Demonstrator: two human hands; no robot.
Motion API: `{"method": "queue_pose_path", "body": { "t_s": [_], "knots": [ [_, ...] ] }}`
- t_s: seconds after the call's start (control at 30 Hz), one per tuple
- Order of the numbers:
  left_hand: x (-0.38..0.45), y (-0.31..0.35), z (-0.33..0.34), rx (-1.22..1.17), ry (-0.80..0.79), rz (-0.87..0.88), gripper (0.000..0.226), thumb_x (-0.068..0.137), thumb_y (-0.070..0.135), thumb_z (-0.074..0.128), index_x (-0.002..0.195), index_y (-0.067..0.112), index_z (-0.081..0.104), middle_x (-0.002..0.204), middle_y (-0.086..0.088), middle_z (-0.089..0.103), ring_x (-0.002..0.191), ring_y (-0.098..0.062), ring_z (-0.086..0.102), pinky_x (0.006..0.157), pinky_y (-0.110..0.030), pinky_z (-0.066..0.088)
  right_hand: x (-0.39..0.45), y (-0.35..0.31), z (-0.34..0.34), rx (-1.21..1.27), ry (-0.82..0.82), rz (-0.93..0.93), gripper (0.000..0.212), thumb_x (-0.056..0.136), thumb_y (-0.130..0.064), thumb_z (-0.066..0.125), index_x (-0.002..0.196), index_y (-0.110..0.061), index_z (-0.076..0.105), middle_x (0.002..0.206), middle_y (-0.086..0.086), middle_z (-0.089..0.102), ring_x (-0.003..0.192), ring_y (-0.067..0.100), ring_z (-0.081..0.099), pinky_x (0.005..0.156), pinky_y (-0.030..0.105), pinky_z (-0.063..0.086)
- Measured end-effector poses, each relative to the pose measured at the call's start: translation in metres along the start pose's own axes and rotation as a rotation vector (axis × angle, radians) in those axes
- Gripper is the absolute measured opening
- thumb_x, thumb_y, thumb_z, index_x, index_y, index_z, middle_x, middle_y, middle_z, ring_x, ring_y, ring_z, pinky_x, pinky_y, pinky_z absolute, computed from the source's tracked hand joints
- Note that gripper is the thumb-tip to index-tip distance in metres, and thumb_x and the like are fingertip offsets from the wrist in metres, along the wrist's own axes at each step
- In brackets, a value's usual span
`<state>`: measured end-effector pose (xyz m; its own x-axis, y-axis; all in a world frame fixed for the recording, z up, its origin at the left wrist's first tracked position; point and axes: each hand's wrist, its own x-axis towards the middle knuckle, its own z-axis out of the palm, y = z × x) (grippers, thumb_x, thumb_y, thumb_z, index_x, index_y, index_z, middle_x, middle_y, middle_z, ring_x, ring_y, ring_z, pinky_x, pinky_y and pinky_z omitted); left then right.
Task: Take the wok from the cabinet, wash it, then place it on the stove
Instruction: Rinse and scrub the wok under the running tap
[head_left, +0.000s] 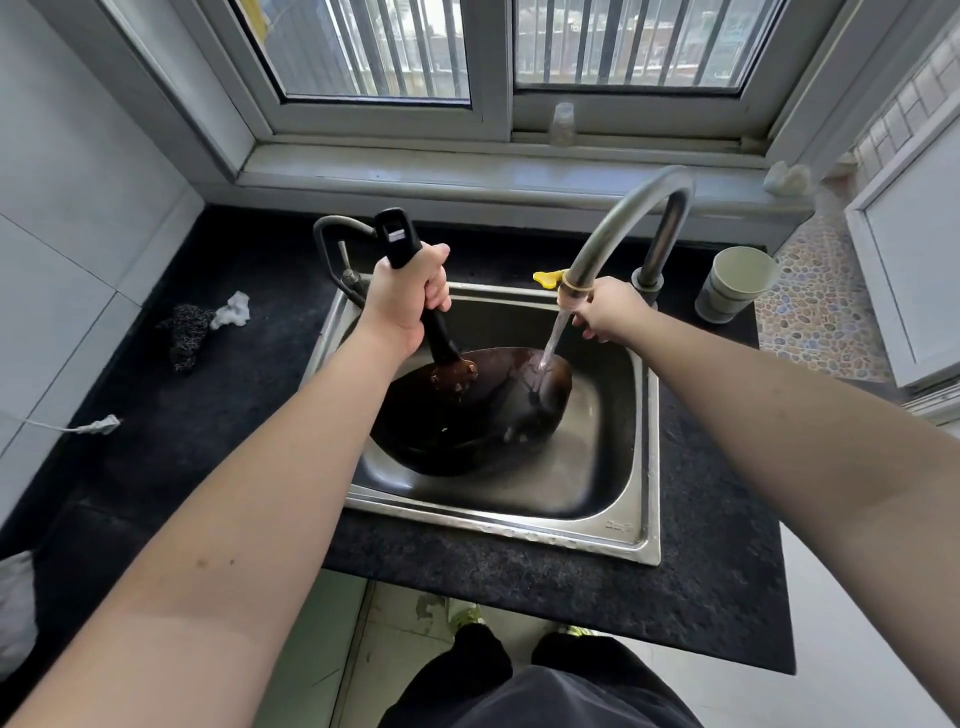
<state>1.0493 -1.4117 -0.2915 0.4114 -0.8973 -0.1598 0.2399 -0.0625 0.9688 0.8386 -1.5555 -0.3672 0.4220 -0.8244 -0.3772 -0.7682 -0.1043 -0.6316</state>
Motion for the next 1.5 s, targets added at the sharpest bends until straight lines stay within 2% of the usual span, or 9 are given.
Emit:
{"method": "queue_pose_path", "body": {
  "t_s": [0.17, 0.4, 0.67, 0.8, 0.9, 1.13, 1.3, 1.5],
  "knots": [
    [-0.003, 0.002, -0.013, -0.024, 0.001, -0.007, 0.040, 0.084, 0.014, 0.055, 0.051, 0.016, 0.032, 0.043, 0.000, 0.031, 0.043, -0.016, 0.026, 0.049, -0.027, 0.032, 0.000, 0.002, 0.001, 0.001, 0.004, -0.008, 0.009, 0.096, -0.038, 0.054, 0.092, -0.031, 0.057, 0.077, -0.002, 0.066, 0.057, 0.013, 0.063, 0.043, 0.021, 0.042],
    [-0.008, 0.000, -0.035, -0.053, -0.042, 0.006, 0.041, 0.084, 0.015, 0.053, 0.048, 0.018, 0.034, 0.042, 0.002, 0.032, 0.041, -0.014, 0.027, 0.048, -0.027, 0.032, -0.001, 0.001, 0.001, -0.006, 0.022, -0.003, 0.017, 0.096, -0.042, 0.054, 0.082, -0.034, 0.054, 0.081, 0.001, 0.066, 0.059, 0.014, 0.064, 0.044, 0.022, 0.045],
    [-0.017, -0.002, -0.060, -0.103, -0.023, 0.032, 0.040, 0.085, 0.015, 0.052, 0.049, 0.018, 0.035, 0.041, 0.004, 0.032, 0.040, -0.013, 0.028, 0.048, -0.025, 0.033, -0.005, 0.000, 0.004, 0.043, 0.030, 0.011, 0.017, 0.097, -0.046, 0.049, 0.096, -0.030, 0.054, 0.078, -0.002, 0.064, 0.057, 0.014, 0.063, 0.043, 0.022, 0.046],
    [-0.020, -0.004, -0.060, -0.110, -0.025, 0.043, 0.041, 0.085, 0.014, 0.052, 0.048, 0.019, 0.036, 0.041, 0.004, 0.033, 0.039, -0.013, 0.028, 0.048, -0.025, 0.034, -0.005, 0.001, 0.006, 0.085, 0.021, 0.014, 0.017, 0.098, -0.044, 0.047, 0.096, -0.029, 0.057, 0.090, 0.005, 0.068, 0.064, 0.019, 0.066, 0.052, 0.028, 0.053],
    [-0.021, -0.004, -0.054, -0.098, -0.036, 0.049, 0.042, 0.085, 0.013, 0.053, 0.047, 0.020, 0.036, 0.041, 0.004, 0.033, 0.039, -0.013, 0.029, 0.048, -0.026, 0.034, -0.004, 0.003, 0.005, 0.143, -0.009, 0.042, 0.026, 0.100, -0.040, 0.047, 0.113, -0.023, 0.061, 0.098, 0.008, 0.068, 0.072, 0.020, 0.066, 0.057, 0.029, 0.055],
    [-0.022, -0.004, -0.033, -0.055, -0.058, 0.031, 0.040, 0.083, 0.013, 0.053, 0.048, 0.018, 0.034, 0.041, 0.001, 0.031, 0.040, -0.015, 0.026, 0.049, -0.027, 0.031, -0.008, 0.010, 0.007, 0.205, -0.050, 0.068, 0.038, 0.102, -0.021, 0.045, 0.139, -0.021, 0.047, 0.090, 0.003, 0.064, 0.065, 0.013, 0.063, 0.056, 0.027, 0.052],
    [-0.022, -0.007, -0.016, -0.003, -0.082, 0.027, 0.040, 0.082, 0.014, 0.056, 0.050, 0.018, 0.033, 0.042, 0.001, 0.031, 0.042, -0.015, 0.025, 0.049, -0.027, 0.031, -0.014, 0.009, 0.008, 0.226, -0.042, 0.073, 0.039, 0.102, -0.018, 0.044, 0.141, -0.025, 0.045, 0.082, 0.000, 0.062, 0.062, 0.012, 0.061, 0.053, 0.025, 0.049],
    [-0.015, -0.007, -0.006, 0.034, -0.041, 0.036, 0.040, 0.080, 0.019, 0.059, 0.048, 0.019, 0.036, 0.043, 0.001, 0.032, 0.043, -0.016, 0.029, 0.050, -0.028, 0.034, -0.024, 0.008, 0.005, 0.235, -0.041, 0.071, 0.045, 0.103, -0.013, 0.040, 0.145, -0.028, 0.040, 0.096, 0.009, 0.063, 0.062, 0.013, 0.060, 0.054, 0.026, 0.050]
  ]
}}
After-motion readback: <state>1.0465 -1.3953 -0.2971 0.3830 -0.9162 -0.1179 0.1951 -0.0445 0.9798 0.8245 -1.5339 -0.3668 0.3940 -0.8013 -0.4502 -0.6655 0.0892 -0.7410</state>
